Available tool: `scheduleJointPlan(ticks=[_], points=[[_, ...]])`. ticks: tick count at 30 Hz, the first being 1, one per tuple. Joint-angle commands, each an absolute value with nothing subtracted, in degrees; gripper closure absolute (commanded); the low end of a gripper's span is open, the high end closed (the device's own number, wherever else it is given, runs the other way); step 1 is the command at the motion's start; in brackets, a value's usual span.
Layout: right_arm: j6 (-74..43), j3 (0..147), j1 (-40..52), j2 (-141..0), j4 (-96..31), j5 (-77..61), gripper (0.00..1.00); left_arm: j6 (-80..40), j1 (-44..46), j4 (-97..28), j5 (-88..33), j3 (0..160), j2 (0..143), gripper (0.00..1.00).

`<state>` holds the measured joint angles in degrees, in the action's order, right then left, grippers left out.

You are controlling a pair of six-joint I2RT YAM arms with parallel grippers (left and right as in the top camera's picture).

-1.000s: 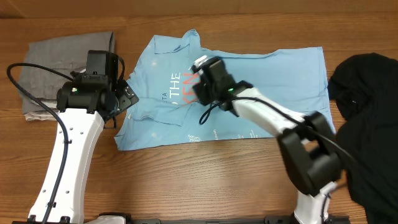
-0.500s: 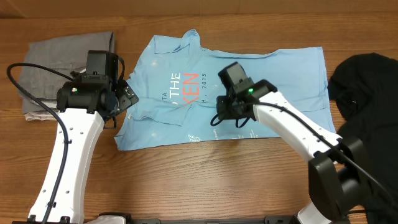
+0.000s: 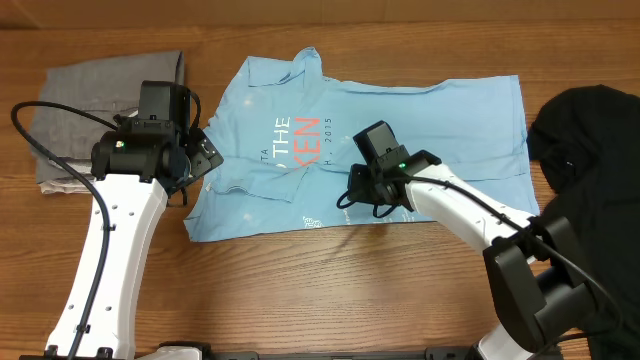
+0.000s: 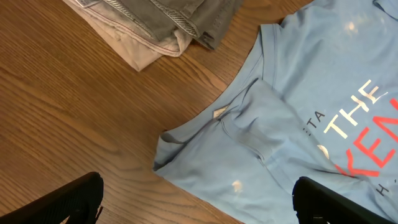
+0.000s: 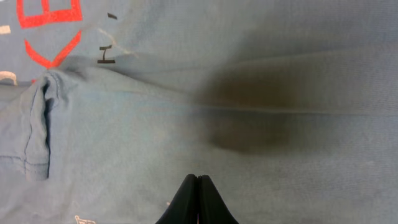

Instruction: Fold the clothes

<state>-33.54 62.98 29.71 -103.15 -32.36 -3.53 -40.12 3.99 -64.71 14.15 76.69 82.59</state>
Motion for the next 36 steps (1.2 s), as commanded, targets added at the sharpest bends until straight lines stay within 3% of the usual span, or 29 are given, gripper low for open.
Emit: scheduleJointPlan(ticks=[1, 36], points=[[-36.07, 62.30, 29.76, -104.68, -31.07, -2.22, 0.96, -40.27, 3.77, -64.49, 14.48, 76.66, 82.83, 0.00], [-36.05, 62.30, 25.63, -109.25, -21.82, 5.82, 0.96, -40.29, 3.77, -64.47, 14.48, 76.66, 82.83, 0.00]])
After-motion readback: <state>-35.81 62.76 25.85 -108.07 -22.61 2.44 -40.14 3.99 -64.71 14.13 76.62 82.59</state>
